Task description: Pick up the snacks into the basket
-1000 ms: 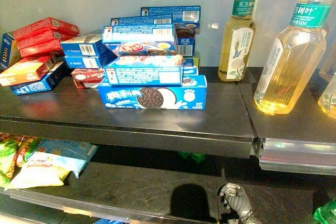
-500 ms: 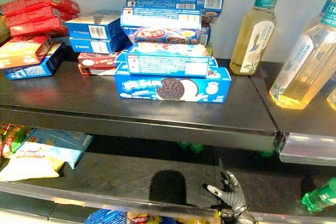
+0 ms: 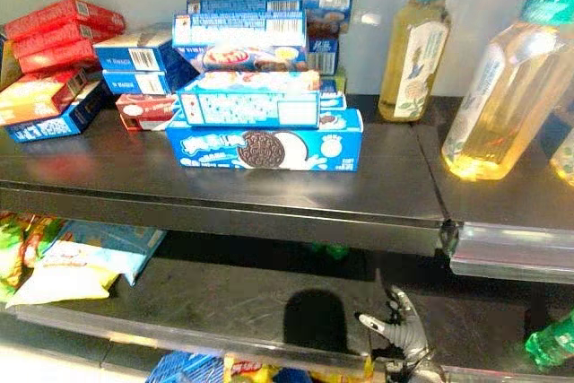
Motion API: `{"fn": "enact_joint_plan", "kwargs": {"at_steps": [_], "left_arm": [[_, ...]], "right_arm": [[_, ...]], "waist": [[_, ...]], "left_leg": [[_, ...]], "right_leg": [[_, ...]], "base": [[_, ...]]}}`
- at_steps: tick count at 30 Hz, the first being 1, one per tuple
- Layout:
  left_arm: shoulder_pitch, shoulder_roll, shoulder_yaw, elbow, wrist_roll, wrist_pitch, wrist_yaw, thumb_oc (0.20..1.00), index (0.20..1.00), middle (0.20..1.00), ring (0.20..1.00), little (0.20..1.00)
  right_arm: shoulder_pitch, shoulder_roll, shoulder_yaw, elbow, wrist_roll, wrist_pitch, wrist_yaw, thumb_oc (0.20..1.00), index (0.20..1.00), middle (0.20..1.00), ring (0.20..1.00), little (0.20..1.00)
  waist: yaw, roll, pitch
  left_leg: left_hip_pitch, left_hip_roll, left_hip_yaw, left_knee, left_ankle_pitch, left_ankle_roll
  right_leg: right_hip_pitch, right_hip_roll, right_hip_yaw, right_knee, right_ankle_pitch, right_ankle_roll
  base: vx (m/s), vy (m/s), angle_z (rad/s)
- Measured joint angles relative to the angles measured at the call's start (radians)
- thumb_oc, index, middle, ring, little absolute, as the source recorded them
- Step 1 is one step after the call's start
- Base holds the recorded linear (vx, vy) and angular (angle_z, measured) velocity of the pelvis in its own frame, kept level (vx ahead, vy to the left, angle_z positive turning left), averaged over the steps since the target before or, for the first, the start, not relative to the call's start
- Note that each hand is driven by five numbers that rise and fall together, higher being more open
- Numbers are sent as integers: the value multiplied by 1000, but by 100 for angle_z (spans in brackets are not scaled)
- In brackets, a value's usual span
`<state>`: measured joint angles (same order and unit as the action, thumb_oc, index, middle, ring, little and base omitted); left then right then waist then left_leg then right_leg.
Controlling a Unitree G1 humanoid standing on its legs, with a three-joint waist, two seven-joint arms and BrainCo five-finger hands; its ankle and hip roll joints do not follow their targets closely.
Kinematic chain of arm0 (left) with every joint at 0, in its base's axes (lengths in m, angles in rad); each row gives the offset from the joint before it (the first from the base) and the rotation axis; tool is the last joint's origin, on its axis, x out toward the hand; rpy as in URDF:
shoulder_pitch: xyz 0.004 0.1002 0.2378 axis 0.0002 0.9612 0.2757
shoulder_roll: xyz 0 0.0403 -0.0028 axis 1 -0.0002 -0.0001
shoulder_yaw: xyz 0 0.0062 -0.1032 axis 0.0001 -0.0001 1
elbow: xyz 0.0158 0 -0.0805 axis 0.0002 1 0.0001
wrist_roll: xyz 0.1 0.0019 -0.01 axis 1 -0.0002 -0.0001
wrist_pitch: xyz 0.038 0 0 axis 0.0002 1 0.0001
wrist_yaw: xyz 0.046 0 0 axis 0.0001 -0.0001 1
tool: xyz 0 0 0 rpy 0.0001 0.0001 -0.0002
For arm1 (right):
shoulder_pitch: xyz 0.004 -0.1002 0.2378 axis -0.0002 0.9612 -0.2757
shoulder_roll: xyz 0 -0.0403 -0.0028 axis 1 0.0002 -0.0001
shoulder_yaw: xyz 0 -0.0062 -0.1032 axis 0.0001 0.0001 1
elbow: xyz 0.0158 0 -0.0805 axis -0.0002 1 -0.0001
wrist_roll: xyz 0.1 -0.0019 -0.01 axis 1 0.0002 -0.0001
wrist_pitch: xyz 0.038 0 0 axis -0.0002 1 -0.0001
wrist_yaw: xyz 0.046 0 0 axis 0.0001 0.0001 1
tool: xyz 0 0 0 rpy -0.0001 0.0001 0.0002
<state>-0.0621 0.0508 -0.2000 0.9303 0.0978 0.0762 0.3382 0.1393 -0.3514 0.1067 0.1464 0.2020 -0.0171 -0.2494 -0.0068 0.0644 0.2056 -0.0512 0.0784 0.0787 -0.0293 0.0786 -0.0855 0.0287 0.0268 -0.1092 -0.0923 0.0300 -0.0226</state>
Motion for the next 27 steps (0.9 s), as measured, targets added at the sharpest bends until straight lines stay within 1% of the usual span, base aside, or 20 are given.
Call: {"fn": "enact_joint_plan", "kwargs": {"at_steps": [3,6,7,8,9,10,11,12,13,14,16,17,18,20,22,23,24,25,26,27], "left_arm": [[-13,-21,-33,-10,12,-20,-12,200,200,200,200,200],[-16,-35,-34,-16,46,-23,-27,200,200,200,200,200],[-17,-35,-35,-16,48,-23,-28,200,200,200,200,200],[-32,-23,-27,-5,61,-20,-27,200,200,200,200,200],[-35,-16,-27,-1,73,-20,-27,200,200,200,200,200],[-40,-14,-14,14,78,-19,-27,200,200,200,200,200],[-42,-13,-14,30,82,-16,-26,200,200,200,200,200],[-39,-12,-13,38,85,-13,-26,200,200,200,200,200],[-36,-13,-18,54,85,-10,-26,200,200,200,200,200],[-35,-12,-18,58,85,-5,-26,200,200,200,200,200],[-27,-11,-37,55,85,2,-36,200,200,200,200,200],[-27,-11,-44,53,85,3,-43,200,200,200,200,200],[-27,0,-60,48,85,6,-49,200,200,200,200,200],[-26,3,-66,54,84,7,-63,200,200,200,200,200],[-26,5,-50,62,84,6,-62,200,200,200,200,200],[-23,16,-34,72,84,8,-62,200,200,200,200,200],[-22,20,-33,70,84,8,-61,200,200,200,200,200],[-19,27,-19,71,83,6,-46,200,200,200,200,200],[-29,35,-12,75,83,8,-38,200,200,200,200,200],[-36,44,-8,78,83,8,-33,200,200,200,200,200]], "right_arm": [[-16,-29,-20,-1,-23,1,-1,1000,1000,1000,1000,1000],[-29,-36,-39,-1,-35,1,-1,1000,1000,1000,1000,1000],[-30,-37,-39,-1,-35,1,-1,1000,1000,1000,1000,1000],[-30,-32,-41,-9,-35,0,-1,1000,1000,1000,1000,1000],[-33,-31,-42,-11,-35,0,0,1000,1000,1000,1000,1000],[-32,-26,-43,-18,-35,1,0,1000,1000,1000,1000,1000],[-28,-27,-46,-22,-35,1,0,1000,1000,1000,1000,1000],[-27,-29,-47,-21,-35,1,1,1000,1000,1000,1000,1000],[-30,-26,-56,-21,-35,3,0,1000,1000,1000,1000,1000],[-33,-24,-57,-21,-35,3,0,1000,1000,1000,1000,1000],[-38,-18,-73,-22,-34,3,-1,1000,1000,1000,1000,1000],[-35,-11,-89,-22,-34,3,-2,1000,1000,1000,1000,1000],[-31,12,-100,-9,-33,5,-9,1000,1000,1000,1000,1000],[-5,51,-102,-4,-32,7,-13,1000,1000,1000,1000,1000],[-13,85,-94,4,-29,8,-15,1000,1000,1000,1000,1000],[-25,115,-79,9,-21,11,-16,1000,1000,1000,1000,1000],[-27,116,-71,9,-19,12,-16,1000,1000,1000,1000,1000],[-26,128,-58,12,-12,10,-18,1000,1000,1000,1000,1000],[-30,137,-51,16,-11,11,-20,1000,1000,1000,1000,1000],[-44,143,-41,20,-11,12,-21,1000,1000,1000,1000,1000]], "waist": [[3,46,28],[-3,65,37],[-2,63,37],[-10,20,46],[-9,-1,56],[-10,-23,62],[-17,-26,63],[-30,-21,61],[-38,-21,61],[-38,-15,58],[-44,-15,56],[-53,-14,55],[-61,-33,48],[-61,-65,40],[-53,-89,20],[-51,-107,11],[-50,-108,10],[-34,-128,-4],[-31,-152,-13],[-28,-158,-14]], "left_leg": [[-22,-7,-67,10,4,-5],[-25,-11,-86,7,12,-13],[-26,-10,-95,0,19,-22],[-28,-30,-116,-25,85,-84],[-25,-34,-116,-1,71,-76],[-24,-29,-112,52,25,-71],[-8,-8,-106,68,16,-80],[10,12,-105,65,23,-71],[48,55,-107,56,17,-79],[64,60,-106,49,13,-84],[94,59,-107,6,-31,-96],[94,50,-100,1,-51,-77],[99,21,-105,-22,-64,-28],[96,-32,-110,-38,-41,11],[92,-55,-108,-61,-36,25],[88,-73,-105,-60,-26,46],[84,-76,-105,-59,-24,52],[58,-88,-79,-52,-21,63],[51,-97,-55,-48,-15,70],[41,-100,-36,-46,-14,72]], "right_leg": [[-13,-10,-14,0,3,0],[-14,-17,-21,0,5,3],[-15,-24,-30,1,18,-13],[-26,-65,-43,1,18,-8],[-26,-85,-41,1,25,-6],[-20,-110,-48,2,27,2],[-11,-114,-57,2,25,9],[1,-114,-65,2,21,16],[16,-118,-84,2,21,28],[22,-119,-87,2,21,34],[36,-132,-103,3,26,71],[41,-139,-116,4,24,87],[38,-170,-122,16,24,116],[25,-221,-120,61,25,119],[15,-248,-119,76,30,122],[-9,-274,-112,105,30,130],[-27,-280,-111,115,27,136],[-58,-290,-104,140,59,164],[-87,-287,-87,141,79,177],[-104,-285,-81,130,108,181]], "base": [[-218,69,18],[-184,91,5],[-272,186,23],[-75,92,17],[-127,165,23],[-82,136,15],[-108,208,30],[-69,194,40],[-53,225,32],[-67,363,32],[-67,319,33],[-85,265,66],[-105,407,70],[-108,464,61],[-112,320,27],[-108,220,16],[-213,417,1],[-107,206,-29],[-136,270,-53],[-51,128,-59]]}}
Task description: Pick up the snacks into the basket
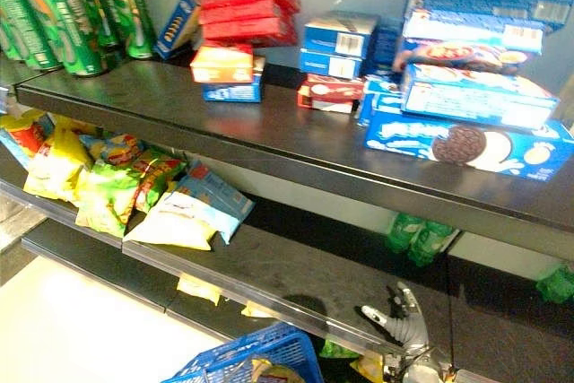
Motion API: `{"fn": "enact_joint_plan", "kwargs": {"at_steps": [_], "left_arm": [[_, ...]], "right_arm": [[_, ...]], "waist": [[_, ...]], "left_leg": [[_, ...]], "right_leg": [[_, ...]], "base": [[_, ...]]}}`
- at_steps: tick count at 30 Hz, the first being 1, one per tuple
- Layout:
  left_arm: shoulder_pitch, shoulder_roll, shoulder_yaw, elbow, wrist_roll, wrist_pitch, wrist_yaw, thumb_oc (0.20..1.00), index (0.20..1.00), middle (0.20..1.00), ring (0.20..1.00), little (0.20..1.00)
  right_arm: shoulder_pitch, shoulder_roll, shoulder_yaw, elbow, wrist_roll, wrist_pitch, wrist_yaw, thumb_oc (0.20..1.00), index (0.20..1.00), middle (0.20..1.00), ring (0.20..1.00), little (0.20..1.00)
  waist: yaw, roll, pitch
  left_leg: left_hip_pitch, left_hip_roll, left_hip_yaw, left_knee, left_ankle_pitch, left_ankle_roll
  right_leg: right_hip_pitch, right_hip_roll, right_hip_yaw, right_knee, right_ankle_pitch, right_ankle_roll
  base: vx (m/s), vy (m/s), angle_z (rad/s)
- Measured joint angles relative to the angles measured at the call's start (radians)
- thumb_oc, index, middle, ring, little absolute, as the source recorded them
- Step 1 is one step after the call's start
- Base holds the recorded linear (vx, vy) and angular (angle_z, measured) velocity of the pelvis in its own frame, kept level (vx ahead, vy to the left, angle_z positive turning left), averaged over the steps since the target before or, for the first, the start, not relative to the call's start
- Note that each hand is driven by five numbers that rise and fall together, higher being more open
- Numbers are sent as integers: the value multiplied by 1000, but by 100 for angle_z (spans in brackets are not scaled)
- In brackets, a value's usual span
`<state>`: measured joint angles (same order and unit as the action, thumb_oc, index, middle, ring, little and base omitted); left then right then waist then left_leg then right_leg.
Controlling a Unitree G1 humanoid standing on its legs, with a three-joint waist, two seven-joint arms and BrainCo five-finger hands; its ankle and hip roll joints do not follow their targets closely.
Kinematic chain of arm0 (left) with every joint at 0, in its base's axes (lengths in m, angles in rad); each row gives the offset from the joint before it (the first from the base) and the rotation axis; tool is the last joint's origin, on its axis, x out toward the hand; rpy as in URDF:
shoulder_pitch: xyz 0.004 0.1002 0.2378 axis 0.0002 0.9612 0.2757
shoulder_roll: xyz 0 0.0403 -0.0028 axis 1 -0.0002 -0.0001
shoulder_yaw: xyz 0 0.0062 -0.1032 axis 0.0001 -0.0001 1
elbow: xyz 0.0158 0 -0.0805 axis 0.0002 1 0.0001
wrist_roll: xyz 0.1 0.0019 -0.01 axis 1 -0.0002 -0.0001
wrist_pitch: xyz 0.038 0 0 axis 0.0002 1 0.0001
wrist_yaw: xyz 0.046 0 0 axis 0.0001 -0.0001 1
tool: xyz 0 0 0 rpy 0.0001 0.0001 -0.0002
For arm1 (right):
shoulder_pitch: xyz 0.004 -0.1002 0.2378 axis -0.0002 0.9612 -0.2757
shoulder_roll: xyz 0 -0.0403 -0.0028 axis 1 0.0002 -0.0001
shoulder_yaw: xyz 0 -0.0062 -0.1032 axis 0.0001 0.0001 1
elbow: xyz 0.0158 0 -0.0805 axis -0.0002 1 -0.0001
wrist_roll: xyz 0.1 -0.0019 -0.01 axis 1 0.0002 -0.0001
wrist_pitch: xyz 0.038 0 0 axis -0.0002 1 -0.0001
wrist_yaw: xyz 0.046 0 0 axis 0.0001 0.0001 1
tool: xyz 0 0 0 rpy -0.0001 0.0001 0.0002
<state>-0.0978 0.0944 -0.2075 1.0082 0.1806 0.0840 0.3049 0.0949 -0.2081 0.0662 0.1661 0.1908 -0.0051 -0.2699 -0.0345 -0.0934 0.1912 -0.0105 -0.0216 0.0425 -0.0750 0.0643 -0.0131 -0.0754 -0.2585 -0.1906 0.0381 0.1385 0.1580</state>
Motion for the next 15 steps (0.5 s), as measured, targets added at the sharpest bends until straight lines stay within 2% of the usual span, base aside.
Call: {"fn": "enact_joint_plan", "kwargs": {"at_steps": [1,2,3,4,5,6,7,8,10,11,13,14,15], "left_arm": [[-8,5,20,5,0,1,4,200,200,200,200,200],[-18,7,58,16,0,5,12,200,200,200,200,200],[-13,5,79,16,-1,4,17,200,200,200,200,200],[-6,6,108,18,-6,8,23,200,200,200,200,200],[-7,9,109,16,-6,9,23,200,200,200,200,200],[-6,12,106,12,-6,9,23,200,200,200,200,200],[-5,18,103,9,-6,9,24,200,200,200,200,200],[-3,31,104,-2,-7,9,25,200,200,200,200,200],[7,40,105,-30,-15,9,21,200,200,200,200,200],[20,40,104,-55,-19,10,21,200,200,200,200,200],[34,36,102,-80,-25,10,19,200,200,200,200,200],[35,31,102,-83,-31,10,20,200,200,200,200,200],[37,16,104,-83,-42,11,21,200,200,200,200,200]], "right_arm": [[-20,4,15,0,0,1,0,1000,1000,1000,1000,1000],[-29,6,31,1,0,5,1,1000,1000,1000,1000,1000],[-30,6,34,3,0,9,2,1000,1000,1000,1000,1000],[-17,2,33,3,0,9,1,1000,1000,1000,1000,1000],[-4,-1,29,6,0,9,2,1000,1000,1000,1000,1000],[10,-7,26,16,1,10,2,1000,1000,1000,1000,1000],[18,-8,26,24,5,10,2,1000,1000,1000,1000,1000],[18,-6,30,41,9,11,4,1000,1000,1000,1000,1000],[3,-7,32,40,9,11,5,1000,1000,1000,1000,1000],[-15,-7,34,29,9,8,8,1000,1000,1000,1000,1000],[-59,-10,45,29,9,7,12,1000,1000,1000,1000,1000],[-74,-11,50,30,9,7,13,1000,1000,1000,1000,1000],[-89,-19,53,32,9,7,12,1000,1000,1000,1000,1000]], "waist": [[3,4,3],[-2,1,5],[1,3,6],[0,13,13],[1,12,12],[7,14,12],[17,15,13],[48,18,12],[79,21,11],[88,18,8],[100,9,1],[100,14,3],[86,49,1]], "left_leg": [[-9,11,10,-2,2,5],[-4,7,48,-9,3,15],[0,12,68,-7,2,20],[-1,18,76,-8,-9,35],[0,20,79,-9,-8,38],[2,31,81,-14,-5,40],[-1,45,89,-16,0,39],[-3,78,112,-16,9,31],[-12,104,137,-11,32,15],[-15,102,141,-11,31,7],[-15,78,155,-12,34,-11],[-14,75,162,-12,30,-15],[-13,88,160,-12,39,-26]], "right_leg": [[-9,-2,3,-14,22,-1],[-28,10,-1,-30,91,3],[-34,17,-6,-37,123,-1],[-28,29,-16,-43,147,2],[-28,32,-22,-34,146,2],[-35,38,-15,-15,132,10],[-39,55,-15,12,77,9],[-56,101,-14,100,-27,-15],[-55,141,-18,221,-142,-18],[-15,160,-10,199,-172,-22],[62,161,5,30,-183,-40],[76,163,8,-5,-174,-93],[103,181,9,-57,-149,-98]], "base": [[-91,184,-70],[-90,190,-69],[-129,205,-76],[-142,173,-44],[-164,130,-21],[-111,54,1],[-178,56,-9],[-125,26,-14],[-124,-19,-23],[-98,-56,-24],[-44,-88,-35],[-35,-151,-29],[-35,-161,-11]]}}
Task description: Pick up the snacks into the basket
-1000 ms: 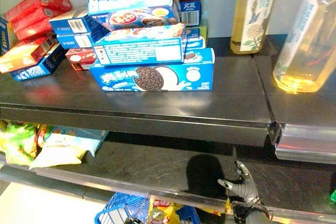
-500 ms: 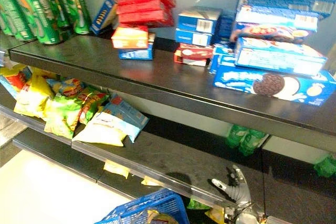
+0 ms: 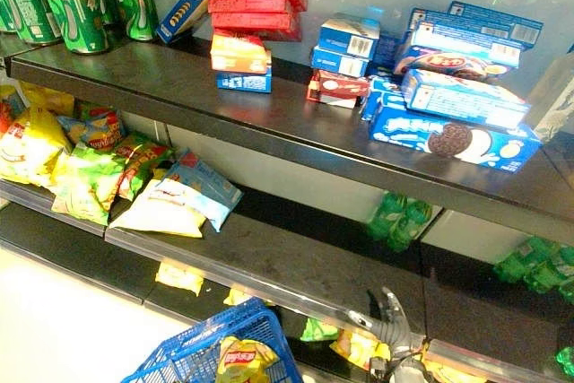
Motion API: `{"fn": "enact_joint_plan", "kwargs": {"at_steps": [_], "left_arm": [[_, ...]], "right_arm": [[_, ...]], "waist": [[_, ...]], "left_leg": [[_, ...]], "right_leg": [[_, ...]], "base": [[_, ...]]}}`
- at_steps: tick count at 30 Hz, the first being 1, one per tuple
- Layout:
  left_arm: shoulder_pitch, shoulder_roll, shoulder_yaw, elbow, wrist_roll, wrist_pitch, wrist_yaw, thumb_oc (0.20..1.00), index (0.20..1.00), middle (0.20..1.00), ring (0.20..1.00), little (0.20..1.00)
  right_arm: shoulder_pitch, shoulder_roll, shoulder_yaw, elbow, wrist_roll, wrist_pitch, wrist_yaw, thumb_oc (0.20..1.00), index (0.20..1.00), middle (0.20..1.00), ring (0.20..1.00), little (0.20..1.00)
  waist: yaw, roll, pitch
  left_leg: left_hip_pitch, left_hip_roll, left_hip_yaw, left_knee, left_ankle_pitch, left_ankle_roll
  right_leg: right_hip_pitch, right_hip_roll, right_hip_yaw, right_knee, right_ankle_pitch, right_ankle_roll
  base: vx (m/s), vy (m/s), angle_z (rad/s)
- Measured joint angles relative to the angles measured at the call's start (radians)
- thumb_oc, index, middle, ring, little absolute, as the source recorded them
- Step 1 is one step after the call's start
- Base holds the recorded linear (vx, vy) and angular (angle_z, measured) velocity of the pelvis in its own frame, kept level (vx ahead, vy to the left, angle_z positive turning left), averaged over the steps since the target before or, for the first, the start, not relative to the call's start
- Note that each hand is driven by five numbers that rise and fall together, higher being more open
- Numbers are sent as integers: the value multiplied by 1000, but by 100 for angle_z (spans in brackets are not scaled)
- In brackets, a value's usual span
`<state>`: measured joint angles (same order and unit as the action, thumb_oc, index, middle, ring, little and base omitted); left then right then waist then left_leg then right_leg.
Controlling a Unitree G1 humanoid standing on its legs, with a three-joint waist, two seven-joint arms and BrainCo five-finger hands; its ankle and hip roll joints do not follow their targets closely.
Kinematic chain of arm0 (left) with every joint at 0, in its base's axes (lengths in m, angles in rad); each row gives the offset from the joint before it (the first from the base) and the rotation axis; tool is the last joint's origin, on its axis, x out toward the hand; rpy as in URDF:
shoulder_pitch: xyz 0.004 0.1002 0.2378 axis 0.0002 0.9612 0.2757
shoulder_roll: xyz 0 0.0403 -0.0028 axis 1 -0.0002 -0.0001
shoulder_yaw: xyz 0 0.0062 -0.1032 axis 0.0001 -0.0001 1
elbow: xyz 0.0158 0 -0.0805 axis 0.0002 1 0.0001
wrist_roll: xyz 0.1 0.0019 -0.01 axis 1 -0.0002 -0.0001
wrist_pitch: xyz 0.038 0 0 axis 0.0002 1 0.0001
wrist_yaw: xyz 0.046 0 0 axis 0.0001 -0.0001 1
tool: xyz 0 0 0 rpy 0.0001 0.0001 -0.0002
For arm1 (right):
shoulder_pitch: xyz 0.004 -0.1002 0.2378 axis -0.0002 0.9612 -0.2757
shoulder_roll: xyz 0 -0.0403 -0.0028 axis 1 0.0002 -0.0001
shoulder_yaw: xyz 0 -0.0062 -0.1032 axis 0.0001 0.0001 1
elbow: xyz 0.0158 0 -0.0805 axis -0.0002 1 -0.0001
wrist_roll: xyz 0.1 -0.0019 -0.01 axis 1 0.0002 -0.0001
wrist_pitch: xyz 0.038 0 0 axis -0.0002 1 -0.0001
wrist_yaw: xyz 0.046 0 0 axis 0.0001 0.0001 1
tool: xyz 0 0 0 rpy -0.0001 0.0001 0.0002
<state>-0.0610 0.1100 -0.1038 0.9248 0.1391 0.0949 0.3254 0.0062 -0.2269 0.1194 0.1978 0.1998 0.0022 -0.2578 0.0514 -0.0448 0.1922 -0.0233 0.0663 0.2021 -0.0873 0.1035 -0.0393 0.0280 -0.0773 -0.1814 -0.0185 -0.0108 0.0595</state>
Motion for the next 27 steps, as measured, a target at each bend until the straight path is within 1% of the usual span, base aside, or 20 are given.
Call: {"fn": "enact_joint_plan", "kwargs": {"at_steps": [1,2,4,7,9,11,12,14,15,17,18,19,20,21,23,24,25,26,27], "left_arm": [[6,-5,1,-4,0,0,3,200,200,200,200,200],[21,-11,2,-5,-4,0,7,200,200,200,200,200],[35,-16,0,-8,-5,0,10,200,200,200,200,200],[39,-16,-27,-27,-3,0,10,200,200,200,200,200],[39,-18,-39,-32,-3,2,8,200,200,200,200,200],[39,-17,-74,-39,0,1,7,200,200,200,200,200],[46,-6,-123,-80,9,3,-3,200,200,200,200,200],[36,-13,-136,-80,25,-3,-7,200,200,200,200,200],[33,-35,-137,-72,36,-2,-8,200,200,200,200,200],[16,-49,-137,-54,38,-3,-7,200,200,200,200,200],[-4,-52,-150,-32,43,-3,-7,200,200,200,200,200],[-11,-51,-150,-27,45,-2,-7,200,200,200,200,200],[-13,-50,-150,-22,46,-2,-7,200,200,200,200,200],[-4,-48,-151,-14,46,0,-11,200,200,200,200,200],[-8,-48,-148,2,46,-2,-12,200,200,200,200,200],[-16,-47,-148,9,44,-1,-18,200,200,200,200,200],[-21,-47,-148,10,44,0,-23,200,200,200,200,200],[-22,-46,-148,6,44,1,-23,200,200,200,200,200],[-31,-43,-147,2,44,1,-23,200,200,200,200,200]], "right_arm": [[8,-6,7,1,0,0,0,1000,1000,1000,1000,1000],[32,-24,19,0,0,3,2,1000,1000,1000,1000,1000],[66,-49,15,-2,0,3,3,1000,1000,1000,1000,1000],[92,-88,8,2,-2,5,0,1000,1000,1000,1000,1000],[93,-96,0,2,-3,6,-2,1000,1000,1000,1000,1000],[83,-106,-6,4,-13,6,-7,1000,1000,1000,1000,1000],[53,-115,-9,20,-14,5,-15,1000,1000,1000,1000,1000],[19,-134,-12,32,-15,5,-19,1000,1000,1000,1000,1000],[-9,-144,-37,42,-23,4,-26,1000,1000,1000,1000,1000],[-17,-154,-59,44,-32,5,-42,1000,1000,1000,1000,1000],[-24,-160,-85,45,-32,8,-58,1000,1000,1000,1000,1000],[-24,-161,-96,46,-33,8,-64,1000,1000,1000,1000,1000],[-25,-160,-106,46,-33,10,-68,1000,1000,1000,1000,1000],[-27,-162,-109,51,-34,14,-78,1000,1000,1000,1000,1000],[-28,-154,-111,76,-35,14,-80,1000,1000,1000,1000,1000],[-45,-138,-116,101,-31,29,-84,1000,1000,1000,1000,1000],[-54,-131,-116,104,-31,34,-88,1000,1000,1000,1000,1000],[-58,-127,-116,104,-31,34,-90,1000,1000,1000,1000,1000],[-75,-125,-114,117,-29,34,-98,1000,1000,1000,1000,1000]], "waist": [[-5,8,-4],[-11,22,-13],[-12,32,-21],[-16,42,-19],[-17,50,-20],[-13,58,-15],[-6,66,-10],[-8,74,-2],[-11,94,6],[-13,107,13],[-18,104,20],[-24,104,21],[-31,103,21],[-44,110,14],[-40,87,18],[-39,71,23],[-38,65,26],[-40,59,31],[-38,53,40]], "left_leg": [[5,-2,0,0,-1,-2],[18,6,-5,0,4,-12],[30,16,-8,0,2,-23],[22,32,-27,3,9,-37],[11,37,-43,3,15,-43],[10,38,-46,3,16,-44],[-6,37,-116,26,17,-50],[-27,31,-187,54,17,-50],[-23,26,-211,61,12,-56],[-29,33,-205,63,12,-63],[-52,37,-181,68,2,-64],[-60,45,-153,74,2,-65],[-51,44,-132,74,1,-65],[-33,47,-123,37,4,-58],[-21,22,-123,9,15,-43],[-17,-6,-124,-1,5,-25],[-13,-16,-121,-1,1,-16],[-10,-23,-120,0,8,-12],[-6,-34,-112,-1,0,1]], "right_leg": [[14,6,-2,-21,10,-4],[41,19,-4,-55,18,-11],[64,31,-5,-73,23,-18],[62,47,-13,-73,21,-21],[54,54,-20,-75,21,-21],[52,55,-20,-79,18,-18],[40,54,-13,-79,17,-31],[34,44,-11,-79,24,-34],[41,40,-7,-78,28,-29],[47,28,-21,-73,32,-29],[44,17,-38,-73,40,-33],[44,12,-50,-73,39,-28],[47,8,-59,-72,37,-20],[51,12,-61,-72,35,3],[49,-19,-61,-72,37,14],[45,-42,-65,-60,34,26],[35,-54,-59,-37,27,34],[32,-61,-57,-21,21,40],[-4,-76,-43,51,12,52]], "base": [[-25,-138,4],[-21,-144,4],[-74,-193,0],[-91,-136,4],[-81,-94,8],[-137,-42,2],[-99,13,-5],[-34,60,-7],[-30,148,-4],[11,212,13],[56,174,32],[56,115,35],[29,99,37],[97,241,24],[141,326,12],[74,260,0],[12,232,0],[-50,230,-13],[-54,223,-15]]}}
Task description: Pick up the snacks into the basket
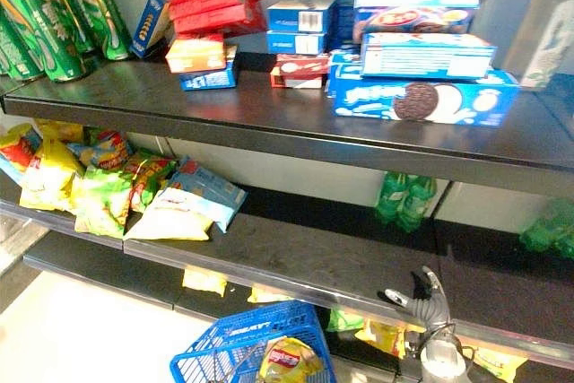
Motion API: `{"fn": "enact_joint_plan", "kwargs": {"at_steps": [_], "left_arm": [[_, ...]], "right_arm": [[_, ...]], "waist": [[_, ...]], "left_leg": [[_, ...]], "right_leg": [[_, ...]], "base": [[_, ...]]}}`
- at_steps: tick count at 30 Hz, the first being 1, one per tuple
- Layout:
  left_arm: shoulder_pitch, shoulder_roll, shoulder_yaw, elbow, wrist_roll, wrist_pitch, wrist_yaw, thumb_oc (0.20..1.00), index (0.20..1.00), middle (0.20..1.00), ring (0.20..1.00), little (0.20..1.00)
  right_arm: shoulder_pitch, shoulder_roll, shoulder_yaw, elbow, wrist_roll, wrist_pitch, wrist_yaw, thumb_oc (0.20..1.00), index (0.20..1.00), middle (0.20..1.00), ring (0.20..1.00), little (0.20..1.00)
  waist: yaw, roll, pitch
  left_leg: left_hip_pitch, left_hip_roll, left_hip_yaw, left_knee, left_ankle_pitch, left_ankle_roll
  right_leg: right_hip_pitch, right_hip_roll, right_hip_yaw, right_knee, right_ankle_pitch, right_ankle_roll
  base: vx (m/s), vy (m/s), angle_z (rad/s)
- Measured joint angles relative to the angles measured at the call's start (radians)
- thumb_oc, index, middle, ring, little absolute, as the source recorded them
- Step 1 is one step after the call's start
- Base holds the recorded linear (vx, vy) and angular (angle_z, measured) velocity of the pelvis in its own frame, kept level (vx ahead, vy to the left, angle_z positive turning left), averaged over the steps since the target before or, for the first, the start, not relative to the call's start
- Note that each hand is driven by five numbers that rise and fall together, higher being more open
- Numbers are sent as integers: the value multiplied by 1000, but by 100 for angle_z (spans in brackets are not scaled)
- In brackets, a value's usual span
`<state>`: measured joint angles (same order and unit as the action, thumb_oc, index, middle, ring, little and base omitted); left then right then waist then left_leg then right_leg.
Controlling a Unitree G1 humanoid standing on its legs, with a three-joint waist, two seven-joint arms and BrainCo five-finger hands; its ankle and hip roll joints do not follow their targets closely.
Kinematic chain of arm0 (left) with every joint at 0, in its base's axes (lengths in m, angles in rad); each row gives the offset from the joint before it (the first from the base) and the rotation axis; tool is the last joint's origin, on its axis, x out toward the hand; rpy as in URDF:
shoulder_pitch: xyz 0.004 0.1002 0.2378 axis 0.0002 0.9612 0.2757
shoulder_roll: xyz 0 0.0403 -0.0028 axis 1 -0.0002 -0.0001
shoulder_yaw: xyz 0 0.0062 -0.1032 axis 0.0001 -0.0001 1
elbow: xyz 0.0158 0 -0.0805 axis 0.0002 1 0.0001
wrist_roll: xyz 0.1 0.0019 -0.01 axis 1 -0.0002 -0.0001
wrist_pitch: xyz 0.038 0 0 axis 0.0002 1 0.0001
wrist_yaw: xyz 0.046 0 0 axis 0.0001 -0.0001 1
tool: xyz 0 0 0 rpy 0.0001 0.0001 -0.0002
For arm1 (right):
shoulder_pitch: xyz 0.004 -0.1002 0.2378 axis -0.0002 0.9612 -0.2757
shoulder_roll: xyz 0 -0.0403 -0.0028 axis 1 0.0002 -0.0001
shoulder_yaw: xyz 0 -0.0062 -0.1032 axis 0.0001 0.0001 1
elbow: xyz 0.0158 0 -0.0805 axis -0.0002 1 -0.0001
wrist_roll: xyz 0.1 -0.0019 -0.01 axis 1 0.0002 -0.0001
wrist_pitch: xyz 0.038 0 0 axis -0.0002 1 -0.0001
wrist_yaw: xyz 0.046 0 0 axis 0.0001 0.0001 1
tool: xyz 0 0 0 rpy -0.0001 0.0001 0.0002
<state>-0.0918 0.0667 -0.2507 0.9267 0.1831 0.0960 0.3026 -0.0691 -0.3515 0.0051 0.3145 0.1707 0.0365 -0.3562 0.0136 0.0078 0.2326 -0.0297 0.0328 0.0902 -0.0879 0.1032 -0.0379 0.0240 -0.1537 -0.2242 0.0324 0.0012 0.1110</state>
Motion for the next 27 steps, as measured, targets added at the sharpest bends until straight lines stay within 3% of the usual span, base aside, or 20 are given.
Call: {"fn": "enact_joint_plan", "kwargs": {"at_steps": [2,3,5,9,10,11,13,14,16,19,22,23,27], "left_arm": [[-15,9,18,1,0,0,2,200,200,200,200,200],[-17,25,40,5,-7,0,4,200,200,200,200,200],[-16,37,69,19,-24,1,7,200,200,200,200,200],[-22,49,147,55,-71,-2,26,200,200,200,200,200],[-47,49,167,89,-86,0,34,200,200,200,200,200],[-50,51,171,93,-87,2,34,200,200,200,200,200],[-28,56,167,85,-89,1,37,200,200,200,200,200],[-11,59,172,84,-92,1,41,200,200,200,200,200],[-3,58,163,72,-100,-2,49,200,200,200,200,200],[-6,52,146,43,-113,-5,56,200,200,200,200,200],[-32,39,101,38,-120,-5,60,200,200,200,200,200],[-49,22,81,38,-118,-5,60,200,200,200,200,200],[-67,9,39,40,-118,-6,57,200,200,200,200,200]], "right_arm": [[-26,7,1,10,9,2,-11,1000,1000,1000,1000,1000],[-32,18,3,10,12,7,-24,1000,1000,1000,1000,1000],[-43,35,3,13,20,7,-32,1000,1000,1000,1000,1000],[-93,49,7,36,30,7,-45,1000,1000,1000,1000,1000],[-104,42,7,38,34,7,-50,1000,1000,1000,1000,1000],[-87,34,4,39,37,7,-62,1000,1000,1000,1000,1000],[-59,37,4,45,38,8,-69,1000,1000,1000,1000,1000],[-54,39,5,65,38,8,-68,1000,1000,1000,1000,1000],[-59,21,2,72,39,8,-69,1000,1000,1000,1000,1000],[-120,-47,-3,125,48,9,-77,1000,1000,1000,1000,1000],[-176,-147,-4,142,51,9,-90,1000,1000,1000,1000,1000],[-225,-206,-23,169,62,11,-104,1000,1000,1000,1000,1000],[-262,-239,-73,183,84,8,-120,1000,1000,1000,1000,1000]], "waist": [[0,3,21],[4,-25,37],[0,-34,45],[8,-62,37],[-1,-61,37],[-2,-70,32],[0,-94,18],[3,-116,3],[2,-98,5],[3,-50,28],[1,0,51],[-1,30,68],[0,61,90]], "left_leg": [[2,18,10,1,6,15],[17,6,18,5,-5,31],[32,6,19,1,-16,52],[32,4,25,0,-27,52],[24,3,15,0,-26,50],[22,-7,-6,-2,-26,45],[32,-30,-14,-4,-35,33],[42,-40,-32,-5,-45,16],[35,-6,-40,0,-46,-19],[13,48,-47,2,-44,-59],[-18,73,-44,18,-47,-71],[-32,78,-44,19,-44,-77],[-43,76,-46,15,-43,-81]], "right_leg": [[-72,-14,8,134,-7,6],[-109,-30,24,229,-6,6],[-157,-45,41,304,-22,18],[-176,-38,59,51,-9,60],[-185,-28,117,-68,13,86],[-191,-34,148,-89,33,86],[-184,-53,144,-88,35,85],[-162,-58,142,-101,73,58],[-154,-29,122,-112,159,16],[-156,29,87,-124,183,-45],[-170,51,59,-125,175,-62],[-176,55,47,-124,174,-64],[-178,50,24,-125,166,-63]], "base": [[1,210,-14],[59,119,-7],[81,13,-12],[142,-89,-8],[152,-86,35],[127,-119,51],[88,-132,46],[83,-159,46],[33,-167,50],[-19,-103,18],[-40,-64,17],[-43,-47,19],[-23,-23,18]]}}
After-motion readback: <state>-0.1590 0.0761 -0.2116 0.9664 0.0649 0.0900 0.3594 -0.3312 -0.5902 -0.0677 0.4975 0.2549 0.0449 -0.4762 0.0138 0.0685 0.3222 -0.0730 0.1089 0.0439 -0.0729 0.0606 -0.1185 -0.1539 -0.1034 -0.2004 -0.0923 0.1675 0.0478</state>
